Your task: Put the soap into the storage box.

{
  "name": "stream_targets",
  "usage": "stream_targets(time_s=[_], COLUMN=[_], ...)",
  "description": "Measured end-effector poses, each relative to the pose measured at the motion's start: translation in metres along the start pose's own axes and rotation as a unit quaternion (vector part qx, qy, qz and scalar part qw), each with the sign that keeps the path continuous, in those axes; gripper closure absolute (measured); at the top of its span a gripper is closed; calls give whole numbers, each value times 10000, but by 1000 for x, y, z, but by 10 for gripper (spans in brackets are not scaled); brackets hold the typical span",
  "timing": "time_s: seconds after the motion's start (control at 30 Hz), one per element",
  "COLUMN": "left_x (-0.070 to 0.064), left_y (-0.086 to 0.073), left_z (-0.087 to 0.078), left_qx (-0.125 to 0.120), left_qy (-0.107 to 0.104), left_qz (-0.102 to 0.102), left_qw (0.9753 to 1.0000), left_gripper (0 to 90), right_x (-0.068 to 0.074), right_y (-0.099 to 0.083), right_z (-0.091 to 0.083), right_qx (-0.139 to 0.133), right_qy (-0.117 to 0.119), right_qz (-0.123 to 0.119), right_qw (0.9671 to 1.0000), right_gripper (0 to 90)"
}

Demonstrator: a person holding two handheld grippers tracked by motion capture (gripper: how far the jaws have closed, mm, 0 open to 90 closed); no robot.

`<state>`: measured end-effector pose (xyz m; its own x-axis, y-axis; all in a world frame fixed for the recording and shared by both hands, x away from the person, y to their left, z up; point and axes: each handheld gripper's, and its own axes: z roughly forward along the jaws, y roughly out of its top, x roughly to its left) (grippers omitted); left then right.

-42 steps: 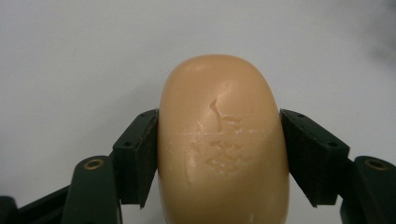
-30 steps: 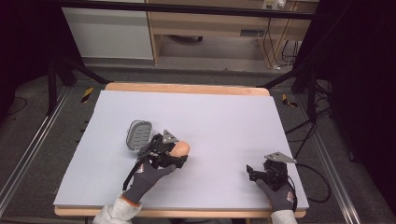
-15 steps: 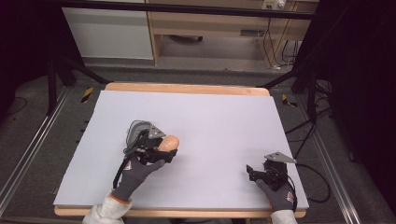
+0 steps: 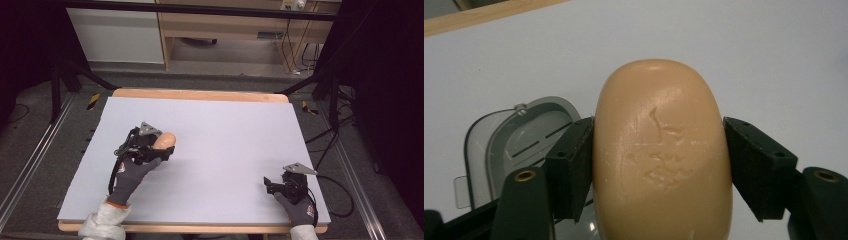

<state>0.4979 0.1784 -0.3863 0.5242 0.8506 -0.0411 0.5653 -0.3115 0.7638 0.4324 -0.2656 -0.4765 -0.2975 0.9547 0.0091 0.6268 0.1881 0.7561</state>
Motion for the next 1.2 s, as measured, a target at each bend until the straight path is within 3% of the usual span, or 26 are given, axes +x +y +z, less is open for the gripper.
stream_targets(time_s=[0.63, 1.2], left_x=[38, 51], left_y=[-4, -17], left_z=[16, 29], left_qx=[137, 251], left_qy=[405, 517], left_qz=[-353, -493], left_qw=[9985, 9971], left_gripper=[315, 316], right_x=[1, 2], right_y=[0, 0], right_z=[0, 1], right_qx=[42, 52], right_qy=[40, 39], right_qz=[54, 31], right_qw=[10000, 10000], right_gripper=[115, 115])
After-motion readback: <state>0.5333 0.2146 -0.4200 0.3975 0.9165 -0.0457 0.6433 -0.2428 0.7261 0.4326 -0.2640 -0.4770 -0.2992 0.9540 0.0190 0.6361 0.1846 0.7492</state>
